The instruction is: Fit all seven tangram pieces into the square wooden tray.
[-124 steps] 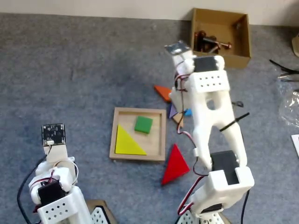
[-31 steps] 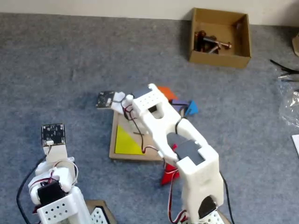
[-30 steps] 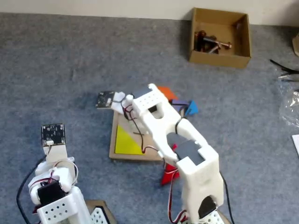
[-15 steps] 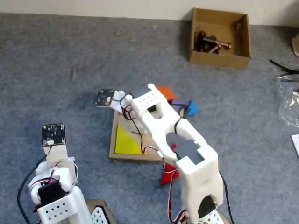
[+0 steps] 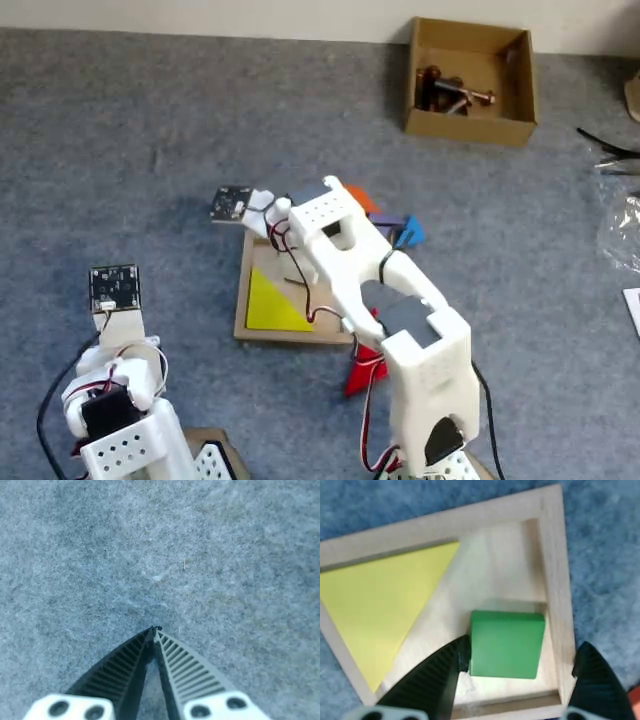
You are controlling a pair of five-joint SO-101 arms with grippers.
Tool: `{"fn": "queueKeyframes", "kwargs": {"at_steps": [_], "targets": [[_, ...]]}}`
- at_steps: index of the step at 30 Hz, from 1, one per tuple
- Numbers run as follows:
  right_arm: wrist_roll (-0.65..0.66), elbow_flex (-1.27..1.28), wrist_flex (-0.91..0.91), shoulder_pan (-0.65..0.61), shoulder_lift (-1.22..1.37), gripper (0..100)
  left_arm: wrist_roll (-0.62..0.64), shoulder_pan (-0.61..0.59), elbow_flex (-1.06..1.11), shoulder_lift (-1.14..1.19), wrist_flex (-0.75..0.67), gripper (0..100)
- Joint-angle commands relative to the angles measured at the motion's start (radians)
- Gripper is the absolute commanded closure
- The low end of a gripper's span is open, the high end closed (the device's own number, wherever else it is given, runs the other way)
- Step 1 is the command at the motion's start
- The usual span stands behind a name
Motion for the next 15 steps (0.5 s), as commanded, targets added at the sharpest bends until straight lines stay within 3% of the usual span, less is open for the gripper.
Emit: {"fn": "queueKeyframes", "kwargs": {"at_steps": [1,6,15], "targets": [[-0.009,-0.097,0.094,0.062,-0.008,69.2,0.009,0.018,0.021,-0.005,0.009,99],[-0.011,-0.188,0.211,0.093,-0.007,69.2,0.009,0.018,0.021,-0.005,0.009,99],[-0.061,-0.200,0.226,0.099,-0.010,69.2,0.009,0.018,0.021,-0.005,0.009,99]]}}
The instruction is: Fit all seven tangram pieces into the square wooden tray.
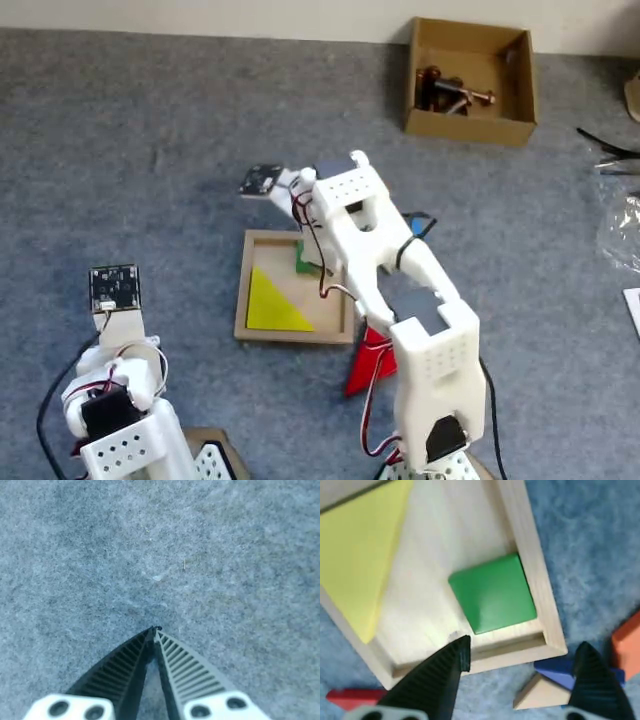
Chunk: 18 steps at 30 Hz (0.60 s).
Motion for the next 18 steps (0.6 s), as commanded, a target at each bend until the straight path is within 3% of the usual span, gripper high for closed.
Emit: {"fn": "queueKeyframes", "kwargs": {"at_steps": [1,8,13,18], "targets": [[-0.031,-0.068,0.010,0.002,-0.018,69.2,0.009,0.018,0.021,-0.005,0.009,99],[-0.112,-0.101,-0.004,-0.048,-0.062,69.2,0.009,0.018,0.021,-0.005,0.009,99],[-0.121,-0.093,-0.074,-0.091,-0.064,69.2,0.009,0.018,0.021,-0.005,0.009,99],[-0.216,-0.093,-0.183,-0.094,-0.064,69.3,0.009,0.018,0.021,-0.005,0.009,99]]}}
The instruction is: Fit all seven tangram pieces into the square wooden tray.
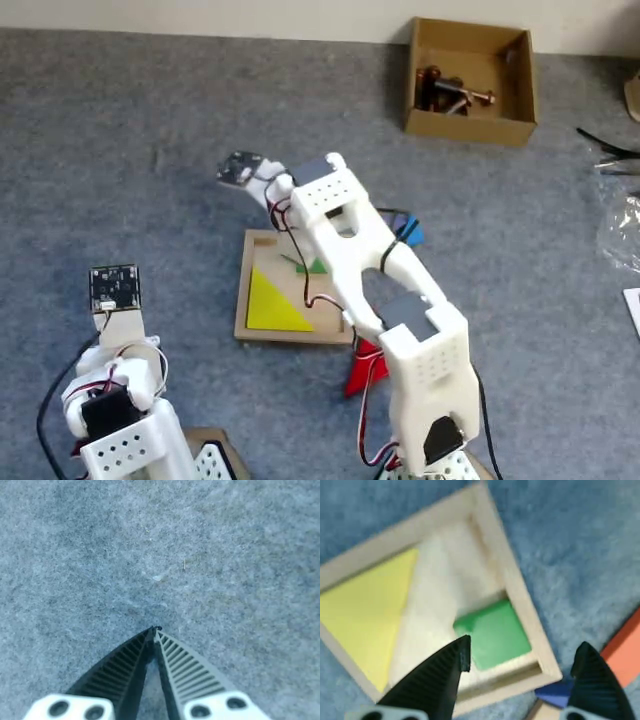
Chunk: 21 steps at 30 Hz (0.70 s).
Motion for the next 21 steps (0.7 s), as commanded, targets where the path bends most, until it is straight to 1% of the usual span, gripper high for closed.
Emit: {"fn": "queueKeyframes", "kwargs": {"at_steps": [1,4,8,16,21], "targets": [[-0.040,-0.050,-0.104,-0.010,-0.064,69.8,0.009,0.018,0.021,-0.005,0.009,99],[-0.040,-0.045,-0.170,-0.008,-0.061,77.2,0.009,0.018,0.021,-0.005,0.009,99],[-0.040,-0.039,-0.170,-0.008,-0.044,86.5,0.009,0.018,0.021,-0.005,0.009,99],[-0.037,0.005,-0.174,0.010,-0.033,92.6,0.009,0.018,0.021,-0.005,0.009,99],[-0.035,0.028,-0.173,0.038,0.036,96.8,0.009,0.018,0.021,-0.005,0.009,99]]}}
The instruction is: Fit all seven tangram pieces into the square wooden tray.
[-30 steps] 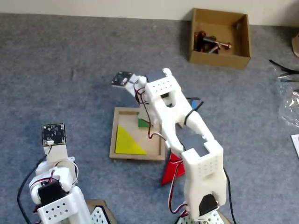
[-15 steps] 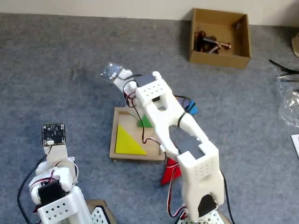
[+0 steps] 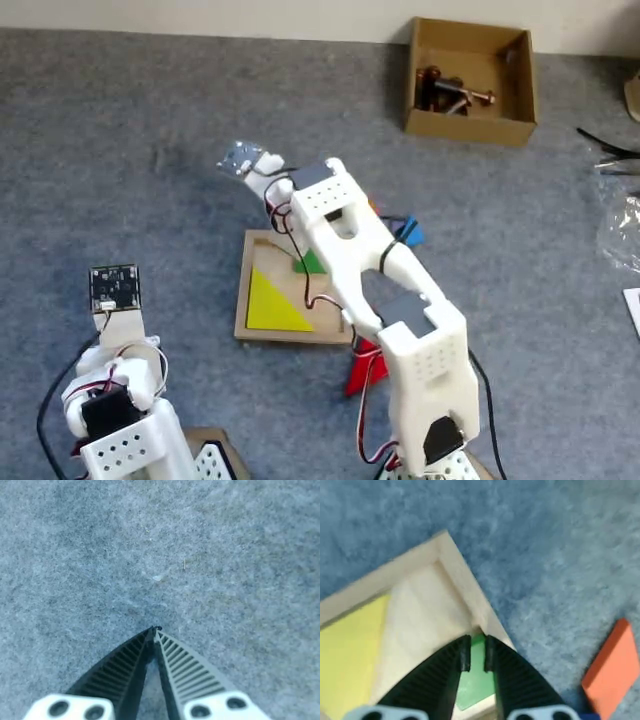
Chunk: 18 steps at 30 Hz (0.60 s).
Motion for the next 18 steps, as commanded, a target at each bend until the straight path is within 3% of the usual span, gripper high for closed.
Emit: {"fn": "queueKeyframes", "kwargs": {"at_steps": [1,11,18], "targets": [[-0.008,-0.008,-0.016,0.030,0.008,97.4,0.009,0.018,0.021,-0.005,0.009,99],[-0.011,-0.015,-0.008,0.031,0.015,98.0,0.009,0.018,0.021,-0.005,0.009,99],[-0.012,-0.018,0.143,0.033,0.018,98.0,0.009,0.018,0.021,-0.005,0.009,99]]}}
